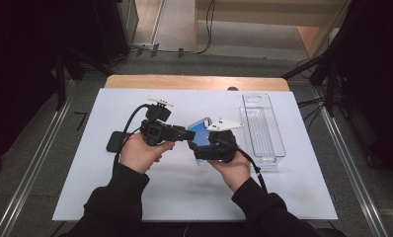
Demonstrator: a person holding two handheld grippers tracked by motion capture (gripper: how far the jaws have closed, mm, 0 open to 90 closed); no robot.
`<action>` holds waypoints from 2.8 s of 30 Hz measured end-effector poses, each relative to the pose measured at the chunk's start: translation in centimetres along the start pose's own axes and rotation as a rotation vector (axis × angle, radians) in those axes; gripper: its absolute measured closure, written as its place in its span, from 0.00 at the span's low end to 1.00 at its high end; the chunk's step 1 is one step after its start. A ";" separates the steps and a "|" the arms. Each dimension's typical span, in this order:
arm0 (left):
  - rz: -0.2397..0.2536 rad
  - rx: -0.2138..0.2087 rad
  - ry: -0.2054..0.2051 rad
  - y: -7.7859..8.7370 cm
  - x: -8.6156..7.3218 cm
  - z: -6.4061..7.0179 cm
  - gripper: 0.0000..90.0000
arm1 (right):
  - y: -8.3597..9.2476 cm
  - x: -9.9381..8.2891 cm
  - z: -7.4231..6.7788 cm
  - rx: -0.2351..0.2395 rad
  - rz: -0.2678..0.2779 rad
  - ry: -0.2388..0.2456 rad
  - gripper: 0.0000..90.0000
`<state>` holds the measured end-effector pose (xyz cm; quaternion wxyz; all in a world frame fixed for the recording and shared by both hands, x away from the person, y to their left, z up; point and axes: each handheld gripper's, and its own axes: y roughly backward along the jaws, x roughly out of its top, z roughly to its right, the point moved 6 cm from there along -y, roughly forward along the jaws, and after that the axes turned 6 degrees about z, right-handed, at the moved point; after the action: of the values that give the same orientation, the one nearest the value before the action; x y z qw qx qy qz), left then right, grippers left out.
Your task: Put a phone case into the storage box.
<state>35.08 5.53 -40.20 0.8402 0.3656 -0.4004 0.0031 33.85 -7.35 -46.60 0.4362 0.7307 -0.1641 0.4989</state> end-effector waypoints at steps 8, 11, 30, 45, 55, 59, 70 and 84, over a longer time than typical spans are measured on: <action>0.007 -0.021 -0.119 0.5 -0.5 0.2 0.41 | 0.0 -0.1 1.1 0.042 -0.016 -0.024 0.17; -0.011 -0.060 -0.143 0.5 -0.9 0.0 0.38 | 0.4 0.0 1.6 0.072 -0.010 -0.022 0.17; -0.036 -0.085 -0.281 -0.6 -6.3 -1.7 0.34 | 1.1 0.2 2.7 0.166 -0.039 -0.017 0.17; -0.045 -0.056 -0.243 0.1 -9.6 -3.9 0.34 | 2.0 0.7 3.3 0.168 -0.026 -0.016 0.17; -0.049 -0.021 -0.205 1.3 -11.2 -5.0 0.34 | 3.1 1.6 4.2 0.150 -0.006 -0.037 0.17; -0.042 -0.013 -0.192 1.6 -11.5 -5.1 0.34 | 3.9 2.2 4.9 0.128 0.009 -0.062 0.17; -0.032 0.002 -0.173 1.8 -11.8 -5.4 0.34 | 6.0 3.9 7.5 0.066 0.048 -0.088 0.17; 0.021 0.034 -0.108 2.9 -11.8 -6.3 0.34 | 7.4 4.9 11.4 -0.018 0.091 -0.134 0.17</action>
<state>30.46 14.95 -49.03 0.8110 0.3754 -0.4488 -0.0010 37.72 -19.70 -40.25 0.4078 0.7502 -0.2303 0.4668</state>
